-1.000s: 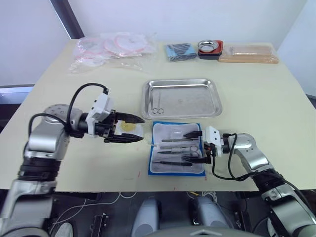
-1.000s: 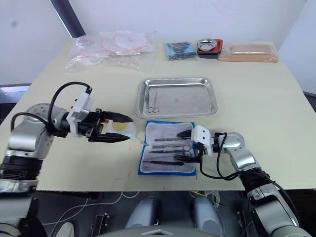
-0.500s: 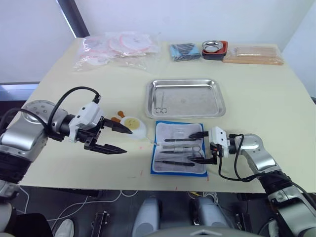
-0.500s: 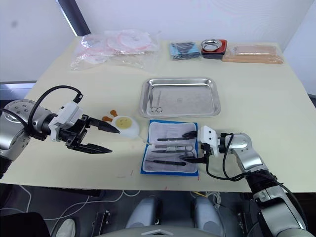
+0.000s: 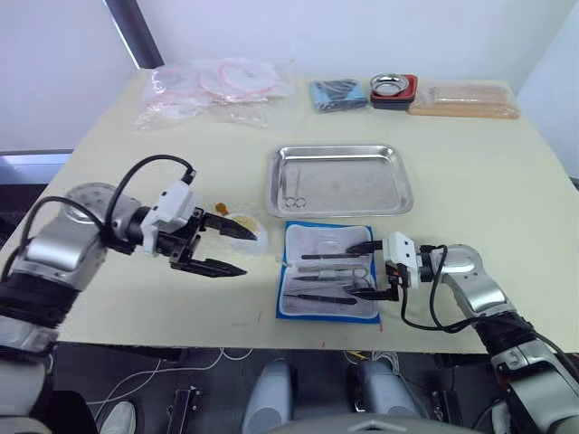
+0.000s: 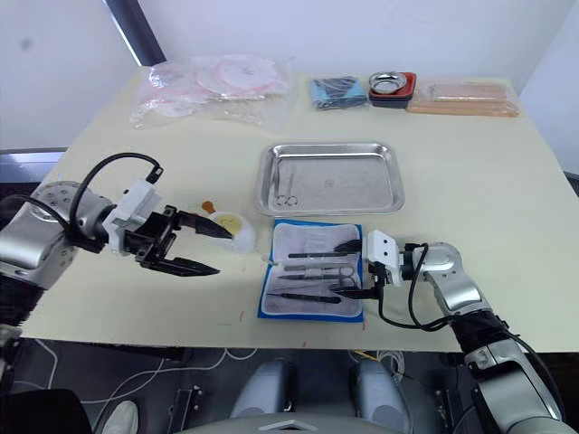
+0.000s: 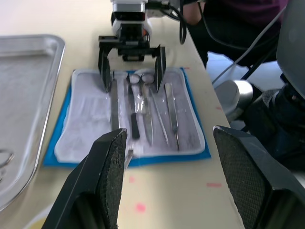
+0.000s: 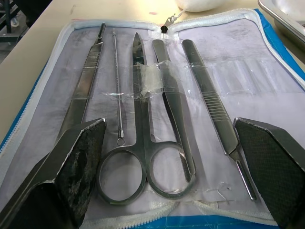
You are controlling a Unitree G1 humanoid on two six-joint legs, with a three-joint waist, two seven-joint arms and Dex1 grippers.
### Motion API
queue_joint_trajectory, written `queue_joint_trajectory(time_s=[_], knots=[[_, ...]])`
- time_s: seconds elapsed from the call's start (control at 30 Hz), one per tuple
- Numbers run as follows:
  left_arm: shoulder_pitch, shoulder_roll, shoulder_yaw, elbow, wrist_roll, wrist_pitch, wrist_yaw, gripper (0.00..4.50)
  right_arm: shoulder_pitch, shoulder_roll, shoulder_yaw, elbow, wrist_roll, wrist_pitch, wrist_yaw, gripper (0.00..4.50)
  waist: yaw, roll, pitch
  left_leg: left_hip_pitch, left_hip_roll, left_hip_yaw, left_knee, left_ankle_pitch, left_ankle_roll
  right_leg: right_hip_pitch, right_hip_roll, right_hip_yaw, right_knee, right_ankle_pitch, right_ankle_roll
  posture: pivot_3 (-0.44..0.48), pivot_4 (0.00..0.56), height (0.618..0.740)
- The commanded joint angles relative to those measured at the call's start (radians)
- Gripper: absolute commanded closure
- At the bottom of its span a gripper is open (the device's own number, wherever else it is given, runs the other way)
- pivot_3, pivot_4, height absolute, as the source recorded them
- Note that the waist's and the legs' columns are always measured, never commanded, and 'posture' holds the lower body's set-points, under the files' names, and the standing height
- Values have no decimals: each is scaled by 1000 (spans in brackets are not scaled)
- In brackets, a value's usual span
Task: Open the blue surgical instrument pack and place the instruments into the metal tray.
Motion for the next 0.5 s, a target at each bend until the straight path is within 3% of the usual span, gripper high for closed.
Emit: queue_joint_trajectory(time_s=[0.03,0.33,0.5], knots=[[-40,-101,27,41,113,-38,10,1465,39,-22,29,68,-65,27,-14,0,0,0,0,0,0,0,1,0,0,0,0,0,0,0,0,0,150,740],[-69,-319,16,162,323,-102,71,1465,51,-18,27,51,-64,34,-31,0,-3,0,-1,-1,0,-1,1,0,0,0,1,0,1,0,0,0,150,740],[-104,-401,23,246,418,-137,95,3539,58,-17,24,38,-58,43,-37,0,-4,-1,-1,-1,0,-1,2,0,0,0,1,0,1,0,0,0,150,740]])
